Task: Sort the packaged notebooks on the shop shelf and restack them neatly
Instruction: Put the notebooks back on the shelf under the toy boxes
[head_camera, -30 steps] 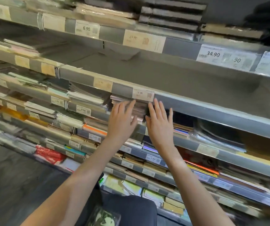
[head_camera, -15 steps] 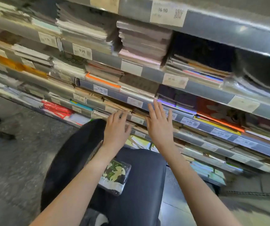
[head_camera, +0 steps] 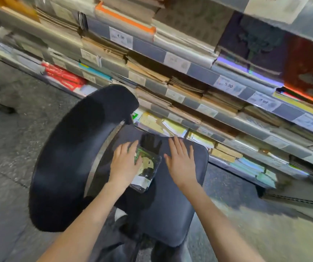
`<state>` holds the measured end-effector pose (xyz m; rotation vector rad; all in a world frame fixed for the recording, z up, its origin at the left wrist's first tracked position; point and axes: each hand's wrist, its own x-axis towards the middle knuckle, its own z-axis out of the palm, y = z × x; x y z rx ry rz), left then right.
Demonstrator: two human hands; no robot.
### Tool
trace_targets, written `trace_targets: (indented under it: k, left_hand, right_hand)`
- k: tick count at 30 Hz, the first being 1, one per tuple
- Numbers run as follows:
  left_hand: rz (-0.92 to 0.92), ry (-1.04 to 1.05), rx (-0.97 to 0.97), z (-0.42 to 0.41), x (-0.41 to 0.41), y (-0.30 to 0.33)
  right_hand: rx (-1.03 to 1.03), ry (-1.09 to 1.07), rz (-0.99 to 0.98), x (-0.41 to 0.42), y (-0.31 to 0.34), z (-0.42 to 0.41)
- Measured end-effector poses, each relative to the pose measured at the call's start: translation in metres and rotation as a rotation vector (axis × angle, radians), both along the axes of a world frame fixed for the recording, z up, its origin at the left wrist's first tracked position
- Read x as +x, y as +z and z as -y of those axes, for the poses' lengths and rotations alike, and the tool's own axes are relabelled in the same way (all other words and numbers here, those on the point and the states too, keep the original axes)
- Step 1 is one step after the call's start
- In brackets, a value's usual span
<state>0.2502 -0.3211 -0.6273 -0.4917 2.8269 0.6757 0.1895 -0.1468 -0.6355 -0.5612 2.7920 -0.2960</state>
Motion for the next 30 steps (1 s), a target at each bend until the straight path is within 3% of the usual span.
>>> trace_targets:
  k: [5, 13, 22, 30]
  left_hand:
    - [0.147, 0.032, 0.019, 0.011, 0.029, -0.05]
    - [0.3, 0.142, 0.098, 0.033, 0.062, -0.105]
    - [0.361, 0.237, 0.197, 0.038, 0.068, -0.135]
    - [0.245, 0.387, 0.35, 0.031, 0.067, -0.144]
  right_hand:
    - [-0.027, 0.002, 0.251, 0.013, -0.051, 0.004]
    - [-0.131, -0.064, 0.468, 0.01, -0.106, 0.022]
    - [-0.123, -0.102, 0.496, -0.005, -0.133, 0.032]
    - [-0.065, -0.139, 0.512, -0.014, -0.135, 0.04]
